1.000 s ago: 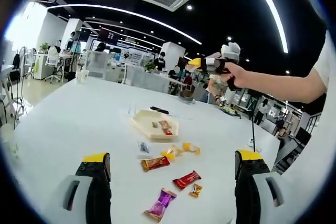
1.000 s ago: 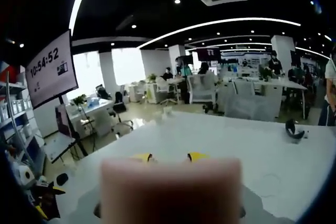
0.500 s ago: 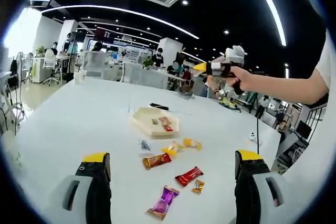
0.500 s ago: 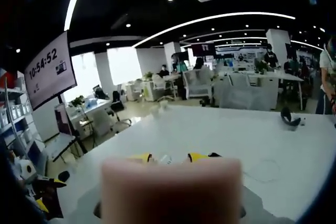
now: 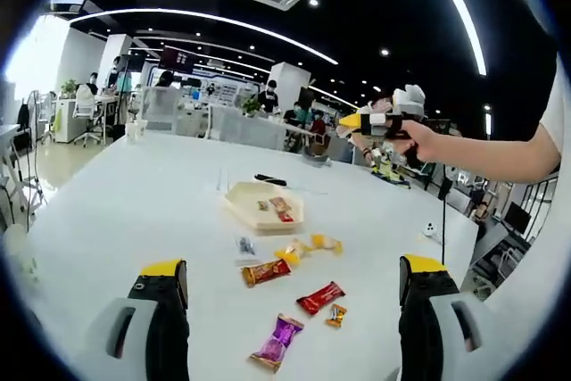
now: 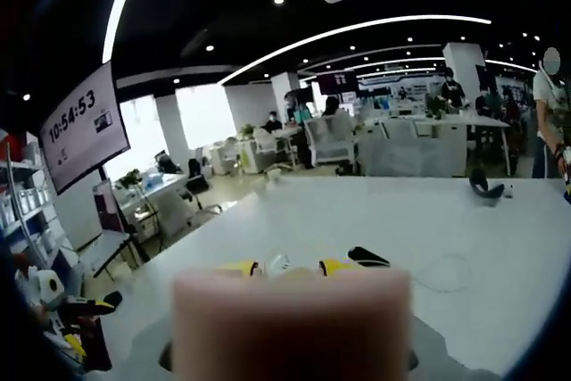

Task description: Place the target food into the container with the food tongs after gripping and lifting it, then release it inside without dropping or visibly crushing the food.

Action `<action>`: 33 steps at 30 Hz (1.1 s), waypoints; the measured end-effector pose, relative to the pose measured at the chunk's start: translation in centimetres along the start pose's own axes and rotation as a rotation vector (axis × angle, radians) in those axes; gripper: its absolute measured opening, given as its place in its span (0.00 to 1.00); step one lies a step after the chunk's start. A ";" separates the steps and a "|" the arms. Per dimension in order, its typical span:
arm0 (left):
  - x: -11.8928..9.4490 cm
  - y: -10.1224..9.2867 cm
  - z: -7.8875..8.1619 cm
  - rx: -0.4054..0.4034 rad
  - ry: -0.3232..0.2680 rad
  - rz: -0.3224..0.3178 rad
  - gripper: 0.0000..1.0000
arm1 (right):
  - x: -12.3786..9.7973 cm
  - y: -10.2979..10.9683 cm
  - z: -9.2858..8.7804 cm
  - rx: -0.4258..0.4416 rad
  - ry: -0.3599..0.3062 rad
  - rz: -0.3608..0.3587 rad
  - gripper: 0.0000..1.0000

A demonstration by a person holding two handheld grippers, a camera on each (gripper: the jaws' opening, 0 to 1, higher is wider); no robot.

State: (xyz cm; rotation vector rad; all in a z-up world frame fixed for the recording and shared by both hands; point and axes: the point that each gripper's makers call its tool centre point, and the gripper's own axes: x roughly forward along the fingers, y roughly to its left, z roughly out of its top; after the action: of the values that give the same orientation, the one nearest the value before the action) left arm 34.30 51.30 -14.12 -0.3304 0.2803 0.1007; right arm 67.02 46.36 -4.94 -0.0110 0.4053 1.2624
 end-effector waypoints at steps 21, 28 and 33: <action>-0.1 -1.8 2.4 -0.011 -0.063 -0.070 0.99 | -1.5 1.0 -2.6 -0.011 0.029 -0.005 0.27; 0.2 -2.2 2.6 -0.023 -0.065 -0.088 0.99 | -1.6 0.6 -4.2 0.029 0.038 -0.009 0.27; 0.6 -2.1 2.9 -0.029 -0.070 -0.080 0.99 | -1.8 0.8 -4.4 0.014 0.045 0.004 0.27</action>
State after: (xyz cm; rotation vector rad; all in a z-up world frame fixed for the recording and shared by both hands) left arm 35.94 50.37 -10.99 -0.3654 0.1966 0.0371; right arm 64.59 43.95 -8.33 -0.0273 0.4534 1.2652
